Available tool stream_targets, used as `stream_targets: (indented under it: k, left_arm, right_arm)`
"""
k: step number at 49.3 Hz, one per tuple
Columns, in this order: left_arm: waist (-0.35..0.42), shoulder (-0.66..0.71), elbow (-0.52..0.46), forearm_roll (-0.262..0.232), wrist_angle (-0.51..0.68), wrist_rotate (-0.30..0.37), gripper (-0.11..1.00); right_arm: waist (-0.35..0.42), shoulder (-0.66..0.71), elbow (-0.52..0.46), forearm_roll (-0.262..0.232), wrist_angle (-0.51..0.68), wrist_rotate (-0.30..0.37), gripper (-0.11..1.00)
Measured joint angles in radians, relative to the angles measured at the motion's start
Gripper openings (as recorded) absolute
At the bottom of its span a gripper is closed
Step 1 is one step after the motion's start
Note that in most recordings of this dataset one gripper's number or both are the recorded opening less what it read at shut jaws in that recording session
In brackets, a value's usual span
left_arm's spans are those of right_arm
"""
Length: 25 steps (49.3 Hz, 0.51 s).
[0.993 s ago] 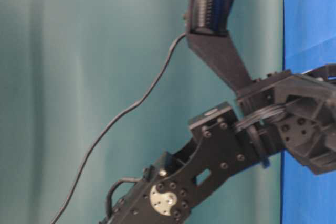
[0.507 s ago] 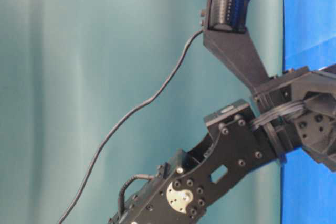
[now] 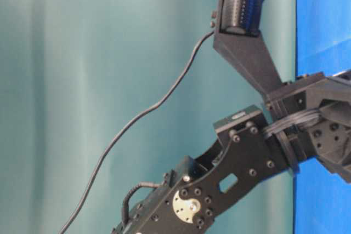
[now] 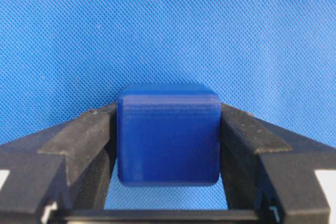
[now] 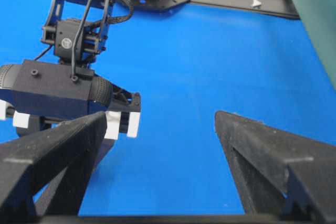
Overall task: Handover the blue block to the right arm after grasping it with the left arm, then place it in the designated position.
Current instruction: 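Lower the left gripper around the blue cube and close it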
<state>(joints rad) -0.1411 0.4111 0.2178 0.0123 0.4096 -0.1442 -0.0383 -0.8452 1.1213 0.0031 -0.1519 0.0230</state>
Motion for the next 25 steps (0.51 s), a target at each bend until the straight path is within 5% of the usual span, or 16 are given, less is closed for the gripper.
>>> stream_targets:
  k: [25]
  left_arm:
    - [0.0,-0.041,-0.034,0.0,0.1,0.0,0.49]
  right_arm:
    - [0.0,-0.002,-0.003,0.0,0.0,0.0,0.98]
